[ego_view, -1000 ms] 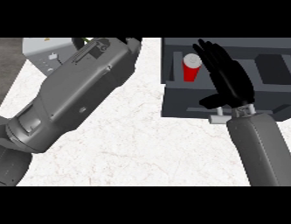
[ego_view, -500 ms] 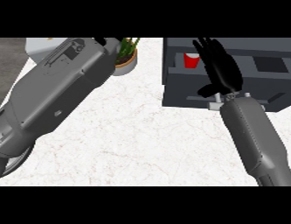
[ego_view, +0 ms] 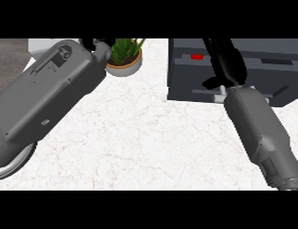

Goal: Pick up the can, place it into the drawer and close the drawer

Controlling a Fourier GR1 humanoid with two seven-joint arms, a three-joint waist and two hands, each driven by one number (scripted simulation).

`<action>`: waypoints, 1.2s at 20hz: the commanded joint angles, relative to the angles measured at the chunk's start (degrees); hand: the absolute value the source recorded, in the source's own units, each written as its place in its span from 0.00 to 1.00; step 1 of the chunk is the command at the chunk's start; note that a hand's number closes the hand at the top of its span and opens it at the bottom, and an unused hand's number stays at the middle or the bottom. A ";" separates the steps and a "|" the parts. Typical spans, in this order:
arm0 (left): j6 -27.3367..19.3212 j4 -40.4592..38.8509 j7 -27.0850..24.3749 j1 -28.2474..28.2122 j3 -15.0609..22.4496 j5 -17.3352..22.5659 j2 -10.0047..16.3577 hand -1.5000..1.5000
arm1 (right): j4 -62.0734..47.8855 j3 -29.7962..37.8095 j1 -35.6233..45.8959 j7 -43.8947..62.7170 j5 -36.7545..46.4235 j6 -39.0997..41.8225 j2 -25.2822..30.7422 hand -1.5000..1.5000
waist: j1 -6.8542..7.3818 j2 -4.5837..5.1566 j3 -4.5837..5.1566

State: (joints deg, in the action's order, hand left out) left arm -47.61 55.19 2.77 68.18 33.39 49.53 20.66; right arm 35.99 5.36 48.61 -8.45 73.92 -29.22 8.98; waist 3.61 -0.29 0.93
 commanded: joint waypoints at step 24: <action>-0.51 12.59 5.69 -4.46 0.17 -3.98 4.62 0.00 | -24.69 8.38 22.38 -1.01 -1.25 -2.55 4.57 0.00 | 3.18 2.41 -1.14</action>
State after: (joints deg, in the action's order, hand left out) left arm -47.67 66.29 7.87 63.54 32.79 46.24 25.91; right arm 11.36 11.69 66.31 -7.48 75.02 -33.92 13.74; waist 5.90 2.55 -0.62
